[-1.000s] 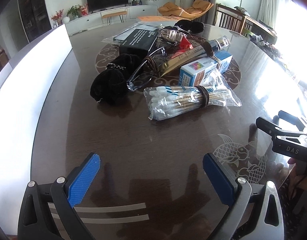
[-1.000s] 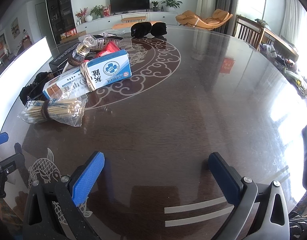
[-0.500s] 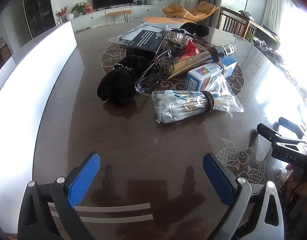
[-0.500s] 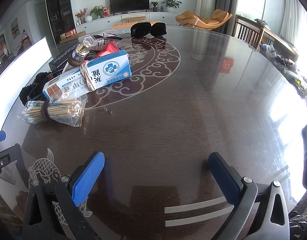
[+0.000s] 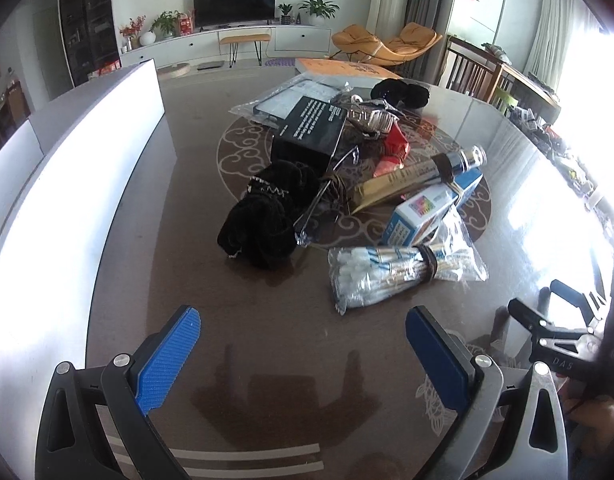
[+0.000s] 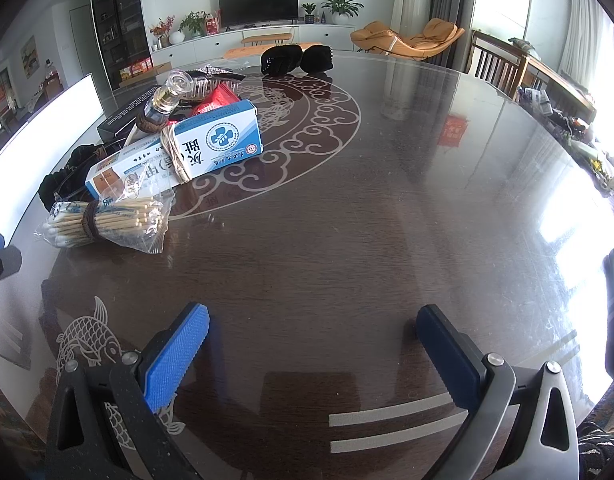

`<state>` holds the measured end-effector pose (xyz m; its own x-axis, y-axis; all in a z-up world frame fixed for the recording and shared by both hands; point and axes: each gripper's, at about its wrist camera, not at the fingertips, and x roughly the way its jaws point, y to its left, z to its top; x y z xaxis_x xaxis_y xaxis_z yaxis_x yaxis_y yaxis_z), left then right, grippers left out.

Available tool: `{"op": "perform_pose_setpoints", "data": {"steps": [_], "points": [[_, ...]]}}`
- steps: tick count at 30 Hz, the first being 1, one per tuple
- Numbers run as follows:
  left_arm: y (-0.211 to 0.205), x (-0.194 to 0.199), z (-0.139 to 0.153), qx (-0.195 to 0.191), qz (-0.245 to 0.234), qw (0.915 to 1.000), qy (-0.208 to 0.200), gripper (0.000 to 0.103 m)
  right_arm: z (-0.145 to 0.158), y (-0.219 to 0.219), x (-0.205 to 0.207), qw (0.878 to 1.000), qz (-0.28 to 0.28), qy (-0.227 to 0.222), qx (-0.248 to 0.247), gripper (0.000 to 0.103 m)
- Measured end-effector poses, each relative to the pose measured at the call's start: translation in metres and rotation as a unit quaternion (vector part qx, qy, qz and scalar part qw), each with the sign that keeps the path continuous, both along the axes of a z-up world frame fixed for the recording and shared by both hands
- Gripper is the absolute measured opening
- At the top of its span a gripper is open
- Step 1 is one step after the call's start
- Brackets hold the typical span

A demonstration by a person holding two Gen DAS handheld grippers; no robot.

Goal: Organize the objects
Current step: 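Move the right gripper to the bagged cotton swab bundle while the left gripper approaches the black velvet pouch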

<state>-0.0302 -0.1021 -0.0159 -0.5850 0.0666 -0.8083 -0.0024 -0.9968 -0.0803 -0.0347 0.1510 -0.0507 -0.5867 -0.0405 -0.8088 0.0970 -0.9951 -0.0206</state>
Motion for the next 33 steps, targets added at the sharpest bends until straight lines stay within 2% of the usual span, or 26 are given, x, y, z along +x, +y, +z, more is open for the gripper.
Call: {"op": "perform_pose_setpoints", "data": {"steps": [3,7,10,12,14,17,19,21,25,30,33], "points": [[0.012,-0.012,0.009,0.006,-0.035,0.9992,0.017,0.103,0.0,0.0,-0.001,1.0,0.0,0.002,0.0,0.103],[0.052,-0.027,0.007,-0.036,-0.146,0.9885,0.02,0.103,-0.001,0.0,-0.002,1.0,0.0,0.002,0.0,0.103],[0.072,-0.035,-0.007,-0.058,-0.181,0.9819,0.003,0.103,-0.001,0.0,-0.002,1.0,0.0,0.002,0.0,0.103],[0.08,-0.036,-0.016,-0.044,-0.195,0.9797,-0.017,0.103,-0.001,0.0,-0.001,1.0,0.0,0.002,0.0,0.103],[0.087,-0.029,-0.017,-0.026,-0.213,0.9764,-0.018,0.103,-0.001,0.0,-0.001,1.0,0.001,0.002,0.0,0.103],[0.09,-0.022,-0.02,0.064,-0.256,0.9632,-0.051,0.103,-0.001,0.001,-0.001,1.0,0.0,0.002,0.0,0.103],[0.091,-0.017,-0.018,0.074,-0.255,0.9629,-0.052,0.103,-0.001,0.001,-0.001,1.0,0.0,0.002,0.0,0.103],[0.086,-0.012,-0.013,0.064,-0.236,0.9687,-0.041,0.103,-0.001,0.001,-0.001,1.0,0.0,0.002,0.0,0.103],[0.058,-0.001,0.0,0.09,-0.2,0.9751,-0.03,0.103,-0.001,0.001,-0.001,1.0,0.001,0.002,0.0,0.103],[0.027,0.004,-0.006,0.055,-0.161,0.9851,-0.021,0.103,-0.001,0.001,0.0,1.0,0.001,0.002,0.0,0.103],[0.013,0.009,-0.015,0.056,-0.14,0.9881,-0.032,0.103,-0.001,0.001,-0.001,1.0,0.001,0.002,0.0,0.103]]}}
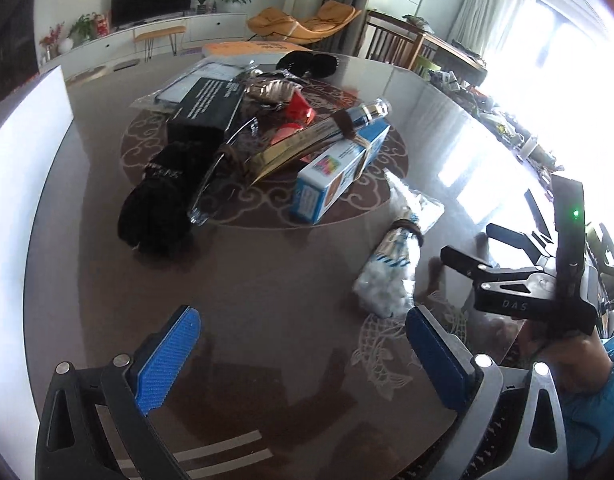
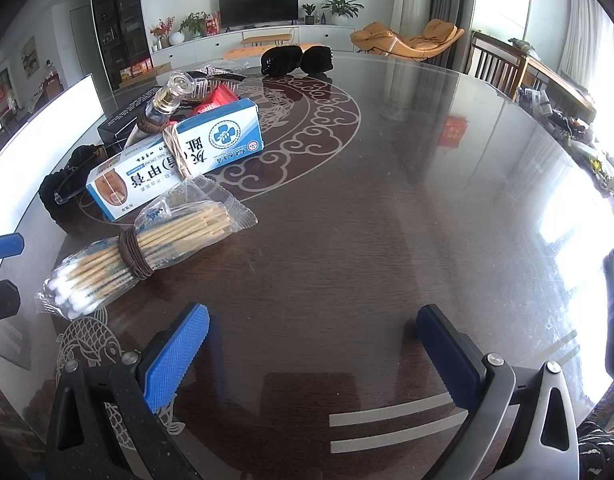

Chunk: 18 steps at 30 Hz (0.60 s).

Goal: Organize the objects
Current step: 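Move the right gripper to the bagged cotton swab bundle while the left gripper approaches the black velvet pouch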

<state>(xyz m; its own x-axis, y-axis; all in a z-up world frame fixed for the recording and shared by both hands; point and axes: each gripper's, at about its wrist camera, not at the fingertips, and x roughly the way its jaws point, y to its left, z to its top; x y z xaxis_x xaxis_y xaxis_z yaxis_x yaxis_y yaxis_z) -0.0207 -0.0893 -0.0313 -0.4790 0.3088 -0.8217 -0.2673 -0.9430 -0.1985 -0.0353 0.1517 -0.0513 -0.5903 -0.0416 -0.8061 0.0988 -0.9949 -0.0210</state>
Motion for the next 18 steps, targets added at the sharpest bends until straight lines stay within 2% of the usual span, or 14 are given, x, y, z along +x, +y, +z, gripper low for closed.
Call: {"op": "perform_pose_setpoints", "data": {"steps": [3,7,9,12,15,17,18], "points": [[-0.008,0.004,-0.008,0.0,0.02,0.9998,-0.009,0.103,-0.001,0.0,0.0,1.0,0.0,0.001,0.0,0.103],[-0.009,0.01,-0.014,-0.043,0.031,0.9986,0.002,0.103,-0.001,-0.001,-0.001,1.0,0.0,0.002,0.0,0.103],[-0.007,0.011,-0.015,-0.053,0.031,0.9981,0.005,0.103,-0.001,-0.001,-0.001,1.0,0.0,0.002,0.0,0.103],[-0.008,0.012,-0.016,-0.054,0.037,0.9978,0.005,0.103,-0.001,-0.001,0.0,1.0,0.0,0.001,0.0,0.103],[-0.014,0.013,-0.015,-0.053,0.049,0.9974,0.008,0.103,0.001,0.002,-0.005,1.0,0.008,-0.025,0.001,0.103],[-0.02,0.014,-0.012,-0.054,0.06,0.9966,0.012,0.103,0.005,0.014,-0.005,0.999,-0.027,-0.027,-0.01,0.103],[-0.024,0.014,-0.011,-0.055,0.067,0.9961,0.015,0.103,0.009,0.022,-0.002,0.998,-0.043,-0.026,-0.033,0.103]]}}
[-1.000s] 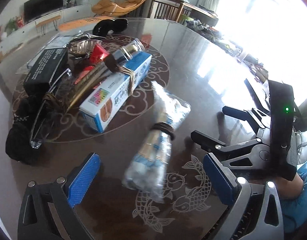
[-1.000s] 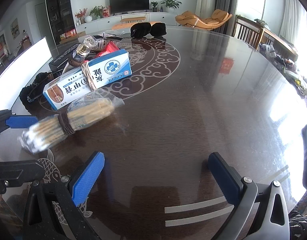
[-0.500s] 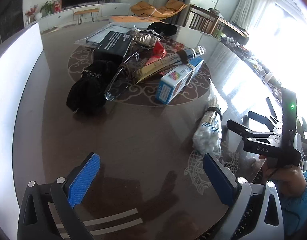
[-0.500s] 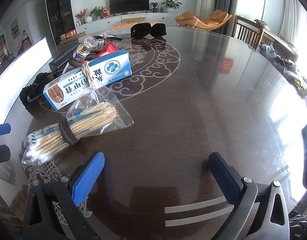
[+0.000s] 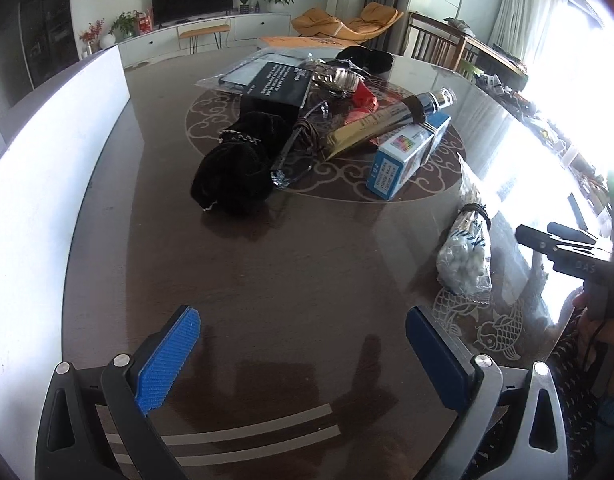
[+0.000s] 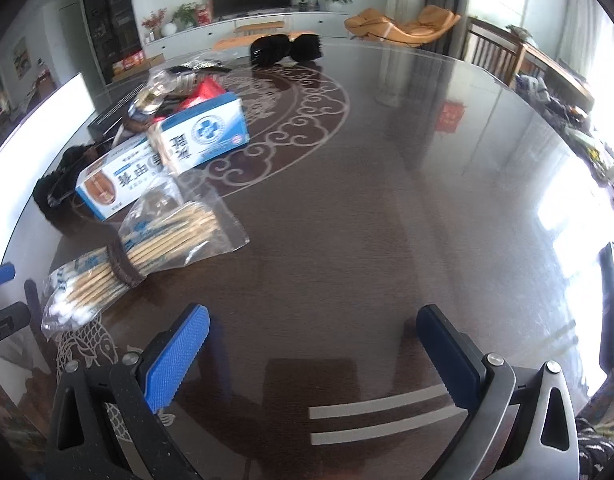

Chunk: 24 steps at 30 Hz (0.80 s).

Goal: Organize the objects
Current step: 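Move the right gripper to the bagged cotton swab bundle while the left gripper approaches the black velvet pouch, then grasp the swab bundle with the right gripper while the left gripper grasps the black pouch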

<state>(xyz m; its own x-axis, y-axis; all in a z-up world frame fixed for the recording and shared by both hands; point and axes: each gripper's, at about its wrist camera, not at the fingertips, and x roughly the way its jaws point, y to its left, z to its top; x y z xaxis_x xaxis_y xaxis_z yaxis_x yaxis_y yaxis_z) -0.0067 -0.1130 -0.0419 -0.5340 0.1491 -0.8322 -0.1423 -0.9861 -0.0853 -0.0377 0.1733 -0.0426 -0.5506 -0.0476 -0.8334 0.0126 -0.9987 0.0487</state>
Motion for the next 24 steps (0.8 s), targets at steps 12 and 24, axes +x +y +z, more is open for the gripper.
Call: {"op": "perform_pose_setpoints", "data": {"steps": [12,24], "points": [[-0.039,-0.068,0.045,-0.056,0.08,0.9945,0.039,0.103,0.015,-0.092,-0.021,0.987,0.031,-0.052,-0.152,0.103],[-0.027,-0.13,0.008,-0.085,0.036,0.9957,0.007,0.103,0.0,-0.067,-0.013,0.989,0.014,-0.062,-0.133,0.103]]}}
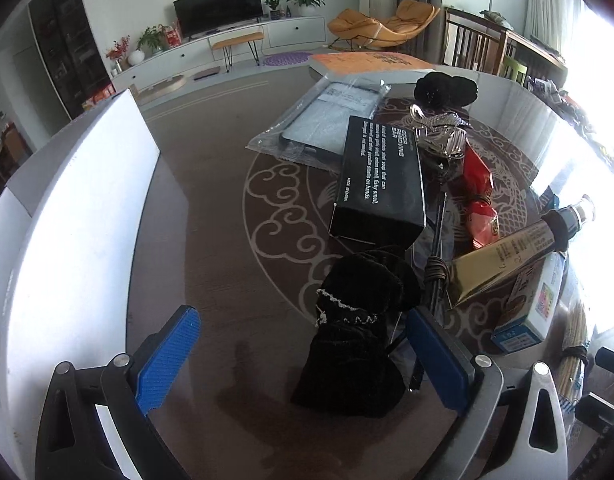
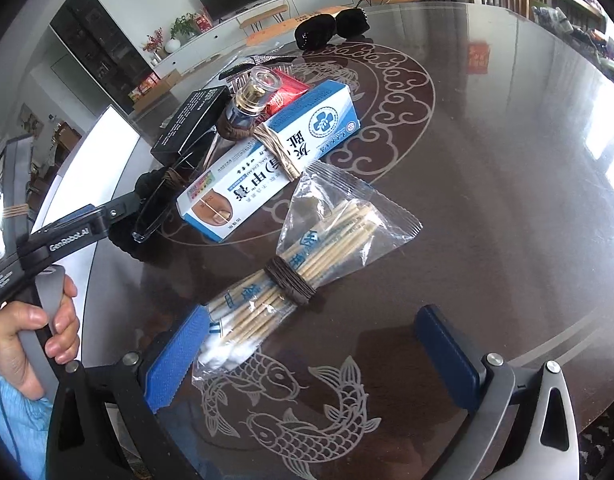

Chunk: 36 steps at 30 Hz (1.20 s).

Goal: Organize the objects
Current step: 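Grasp the swab bundle with the right gripper while the left gripper grasps the black pouch, then carry both items into the white bin and open both grippers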

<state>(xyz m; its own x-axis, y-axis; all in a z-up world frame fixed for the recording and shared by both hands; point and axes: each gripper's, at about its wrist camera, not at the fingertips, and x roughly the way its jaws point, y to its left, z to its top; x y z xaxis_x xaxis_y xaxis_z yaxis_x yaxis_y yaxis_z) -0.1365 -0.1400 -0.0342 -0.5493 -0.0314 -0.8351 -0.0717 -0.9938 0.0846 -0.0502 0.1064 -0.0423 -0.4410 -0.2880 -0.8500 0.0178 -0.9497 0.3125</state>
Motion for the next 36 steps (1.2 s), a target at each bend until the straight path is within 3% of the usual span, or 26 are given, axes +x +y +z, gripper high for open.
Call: {"op": "perform_pose_setpoints", "data": {"steps": [1,2,5,6,7,9,14,18,19,20,22,23,29,33,36], "points": [[0.001,-0.003,-0.003,0.003,-0.002,1.0,-0.002,0.103,0.0,0.002,0.0,1.0,-0.002,0.001,0.001,0.103],[0.002,-0.004,-0.005,0.014,-0.008,0.9999,-0.002,0.094,0.001,0.003,0.001,1.0,-0.003,0.002,0.003,0.103],[0.015,-0.005,-0.015,0.022,-0.041,0.9983,-0.036,0.053,0.005,0.004,0.004,1.0,0.0,0.003,0.01,0.103],[0.019,0.001,-0.013,0.021,-0.05,0.9983,-0.023,0.037,0.005,0.005,0.005,1.0,0.001,0.004,0.012,0.103],[0.022,0.005,-0.012,0.013,-0.05,0.9985,-0.021,0.035,0.005,0.006,0.005,1.0,0.001,0.004,0.012,0.103],[0.02,0.018,-0.009,0.008,-0.021,0.9997,-0.013,0.034,0.005,0.008,0.006,1.0,-0.004,-0.002,0.006,0.103],[0.002,0.062,-0.005,0.044,0.055,0.9975,0.0,0.034,0.004,0.005,-0.001,0.998,-0.035,-0.031,-0.042,0.101],[-0.002,0.093,0.001,0.067,0.065,0.9956,0.01,0.034,0.004,-0.039,-0.017,1.0,-0.006,-0.029,0.006,0.093],[-0.006,0.101,0.005,0.072,0.064,0.9952,0.014,0.034,0.005,-0.046,-0.019,0.999,0.0,-0.017,0.028,0.081],[-0.009,0.107,0.01,0.077,0.063,0.9948,0.019,0.034,0.005,-0.047,-0.02,0.999,-0.004,-0.002,0.046,0.056],[-0.016,0.12,0.025,0.083,0.061,0.994,0.035,0.034,0.004,-0.03,-0.016,0.999,-0.019,0.013,0.034,0.033],[-0.021,0.126,0.033,0.085,0.061,0.9936,0.043,0.034,0.003,-0.019,-0.014,0.999,-0.029,0.011,0.023,0.03],[-0.058,0.148,0.071,0.108,0.073,0.989,0.068,0.034,0.003,0.032,0.001,0.996,-0.033,-0.017,-0.081,0.029],[-0.099,0.16,0.095,0.127,0.1,0.9837,0.08,0.034,0.03,0.015,0.011,0.993,-0.001,-0.004,-0.12,0.029],[-0.132,0.167,0.11,0.125,0.122,0.9802,0.092,0.034,0.056,-0.023,0.01,0.986,0.036,0.005,-0.165,0.029]]}}
